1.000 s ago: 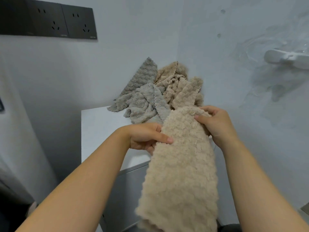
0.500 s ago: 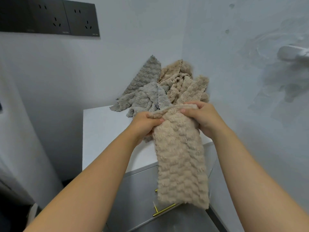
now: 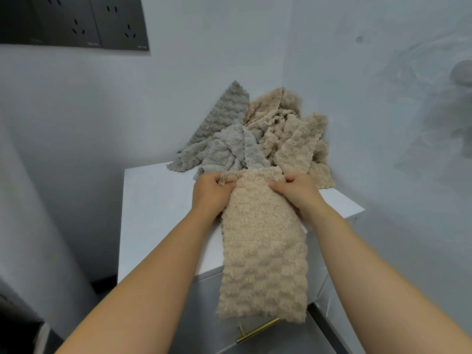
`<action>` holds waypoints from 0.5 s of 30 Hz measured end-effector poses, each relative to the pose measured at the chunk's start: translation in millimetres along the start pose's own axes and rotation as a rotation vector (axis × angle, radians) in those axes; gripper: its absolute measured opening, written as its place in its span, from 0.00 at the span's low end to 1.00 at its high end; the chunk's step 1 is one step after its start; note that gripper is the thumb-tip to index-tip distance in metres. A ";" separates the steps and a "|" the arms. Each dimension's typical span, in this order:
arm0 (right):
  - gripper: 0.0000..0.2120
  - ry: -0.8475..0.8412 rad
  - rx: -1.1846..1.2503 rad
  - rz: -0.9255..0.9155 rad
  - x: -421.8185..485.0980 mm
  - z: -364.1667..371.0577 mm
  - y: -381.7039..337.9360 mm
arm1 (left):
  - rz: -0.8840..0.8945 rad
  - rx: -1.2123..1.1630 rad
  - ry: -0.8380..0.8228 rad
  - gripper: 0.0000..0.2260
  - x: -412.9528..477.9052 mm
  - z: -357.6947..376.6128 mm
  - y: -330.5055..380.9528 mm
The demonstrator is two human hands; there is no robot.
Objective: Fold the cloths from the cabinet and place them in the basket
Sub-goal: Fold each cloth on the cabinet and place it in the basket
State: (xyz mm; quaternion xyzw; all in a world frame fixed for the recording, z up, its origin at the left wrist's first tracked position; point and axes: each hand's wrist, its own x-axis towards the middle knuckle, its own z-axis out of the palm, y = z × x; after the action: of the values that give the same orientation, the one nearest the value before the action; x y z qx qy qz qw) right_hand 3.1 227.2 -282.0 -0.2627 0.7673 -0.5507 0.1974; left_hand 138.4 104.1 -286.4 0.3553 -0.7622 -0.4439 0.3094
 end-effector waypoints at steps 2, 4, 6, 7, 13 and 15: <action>0.07 0.005 0.107 0.021 0.2 -2.8 -0.1 | -0.004 -0.014 -0.003 0.13 0.5 0.8 -1.3; 0.07 0.025 0.176 0.027 -0.5 -4.4 -1.0 | -0.018 -0.049 -0.008 0.14 0.0 0.1 -0.9; 0.18 0.007 0.243 0.034 -0.6 -5.4 -0.3 | -0.038 -0.114 -0.022 0.13 1.6 -0.7 -2.0; 0.20 -0.010 0.253 0.034 -1.1 -5.8 -0.9 | -0.043 -0.139 -0.021 0.11 2.6 -1.2 -2.4; 0.29 -0.152 -0.014 0.041 -2.6 -9.3 -7.9 | -0.015 0.011 -0.244 0.14 0.2 -9.3 4.5; 0.32 -0.172 -0.140 0.040 -0.3 -10.2 -8.0 | 0.040 0.154 -0.324 0.24 1.3 -14.8 9.9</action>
State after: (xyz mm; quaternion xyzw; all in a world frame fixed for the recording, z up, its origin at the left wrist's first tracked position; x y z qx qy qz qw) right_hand -1.2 233.0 -271.2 -0.3066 0.7894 -0.4671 0.2545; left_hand 146.6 99.8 -271.2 0.2864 -0.8408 -0.4295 0.1630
